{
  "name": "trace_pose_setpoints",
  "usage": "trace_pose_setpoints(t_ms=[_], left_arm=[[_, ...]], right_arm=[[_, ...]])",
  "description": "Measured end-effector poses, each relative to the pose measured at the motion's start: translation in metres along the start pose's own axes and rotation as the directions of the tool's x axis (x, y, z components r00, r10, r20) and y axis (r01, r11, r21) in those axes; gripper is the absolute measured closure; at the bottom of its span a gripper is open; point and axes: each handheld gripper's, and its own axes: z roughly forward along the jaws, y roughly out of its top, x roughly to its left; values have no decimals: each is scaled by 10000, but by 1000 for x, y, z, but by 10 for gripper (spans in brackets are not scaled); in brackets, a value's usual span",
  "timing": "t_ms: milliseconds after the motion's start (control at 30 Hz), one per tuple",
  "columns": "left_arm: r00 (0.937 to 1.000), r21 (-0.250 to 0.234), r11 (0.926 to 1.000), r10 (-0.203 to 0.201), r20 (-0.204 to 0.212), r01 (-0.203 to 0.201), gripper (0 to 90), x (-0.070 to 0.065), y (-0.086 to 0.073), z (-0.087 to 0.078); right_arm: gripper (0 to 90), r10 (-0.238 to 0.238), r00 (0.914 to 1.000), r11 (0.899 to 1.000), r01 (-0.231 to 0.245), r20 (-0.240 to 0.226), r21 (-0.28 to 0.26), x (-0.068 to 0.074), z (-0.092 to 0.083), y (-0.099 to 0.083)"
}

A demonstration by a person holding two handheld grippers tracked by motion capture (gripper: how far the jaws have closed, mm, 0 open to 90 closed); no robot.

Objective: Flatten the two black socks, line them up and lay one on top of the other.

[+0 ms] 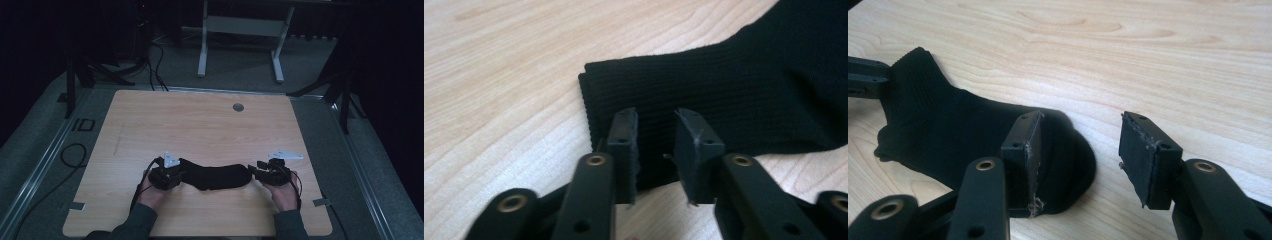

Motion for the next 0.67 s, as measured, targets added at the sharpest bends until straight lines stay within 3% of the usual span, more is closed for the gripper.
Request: trace_pose_setpoints(t_ms=[233, 667], left_arm=[[9984, -937, 9943, -489, 299, 515, 604, 11, 2, -12], [9929, -1046, 9882, -1152, -289, 1116, 580, 33, 0, -23]], right_arm=[[500, 14, 9999, 9999, -16, 124, 156, -4, 1, -3], [496, -177, 9976, 9985, 141, 676, 520, -9, 3, -8]])
